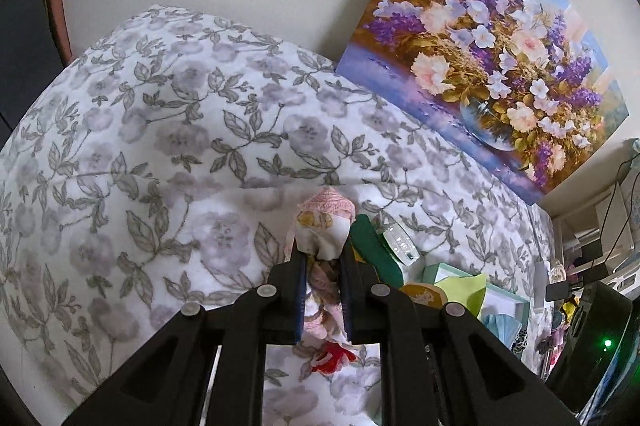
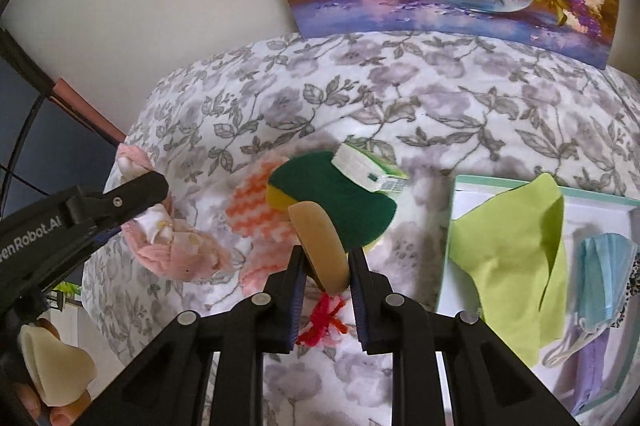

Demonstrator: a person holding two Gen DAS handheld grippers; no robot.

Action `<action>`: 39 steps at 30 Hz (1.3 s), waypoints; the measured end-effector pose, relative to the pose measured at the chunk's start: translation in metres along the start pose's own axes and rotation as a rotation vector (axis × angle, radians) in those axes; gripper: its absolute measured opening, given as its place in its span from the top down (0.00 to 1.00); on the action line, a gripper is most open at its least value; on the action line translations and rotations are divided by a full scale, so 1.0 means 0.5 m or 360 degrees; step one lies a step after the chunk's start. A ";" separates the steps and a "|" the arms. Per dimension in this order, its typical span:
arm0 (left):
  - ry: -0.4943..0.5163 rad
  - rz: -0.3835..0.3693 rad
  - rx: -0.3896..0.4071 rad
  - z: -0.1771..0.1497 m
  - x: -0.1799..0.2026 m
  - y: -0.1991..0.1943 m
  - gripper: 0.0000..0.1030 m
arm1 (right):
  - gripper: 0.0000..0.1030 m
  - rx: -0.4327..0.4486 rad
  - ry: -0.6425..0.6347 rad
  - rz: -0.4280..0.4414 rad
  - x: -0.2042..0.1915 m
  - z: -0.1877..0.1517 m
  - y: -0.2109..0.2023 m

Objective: Organize soft objects
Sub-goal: 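Carry the pink lace and beige puff into the tray and open both grippers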

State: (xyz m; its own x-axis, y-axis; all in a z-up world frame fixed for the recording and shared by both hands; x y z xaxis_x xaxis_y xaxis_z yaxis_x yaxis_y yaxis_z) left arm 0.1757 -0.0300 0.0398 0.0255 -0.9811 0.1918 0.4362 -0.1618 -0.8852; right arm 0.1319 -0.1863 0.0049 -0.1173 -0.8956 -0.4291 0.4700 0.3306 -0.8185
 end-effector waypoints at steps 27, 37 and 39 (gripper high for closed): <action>0.0287 -0.0075 -0.0053 -0.106 0.259 0.012 0.85 | 0.78 0.0152 0.0372 -0.0209 0.285 -0.024 -0.153; 0.0463 -0.0086 -0.0115 -0.167 0.357 0.049 0.85 | 0.78 0.0142 0.0487 -0.0292 0.385 -0.052 -0.179; 0.0489 -0.0085 -0.0121 -0.176 0.370 0.057 0.85 | 0.78 0.0138 0.0504 -0.0301 0.400 -0.057 -0.180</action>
State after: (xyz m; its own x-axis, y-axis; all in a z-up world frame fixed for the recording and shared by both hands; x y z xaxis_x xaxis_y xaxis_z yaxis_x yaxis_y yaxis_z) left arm 0.1135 -0.2253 0.0128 -0.2738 -0.9552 0.1121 0.3606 -0.2100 -0.9088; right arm 0.0411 -0.3869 -0.0181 -0.4676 -0.7974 -0.3815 0.4849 0.1295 -0.8649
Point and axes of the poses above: each gripper's, at about its wrist camera, not at the fingertips, and y roughly the way its jaws point, x to its right, z to its top, the point moved 4 cm from there along y, roughly the way its jaws point, and after that the axes turned 8 degrees about z, right-handed, at the moved point
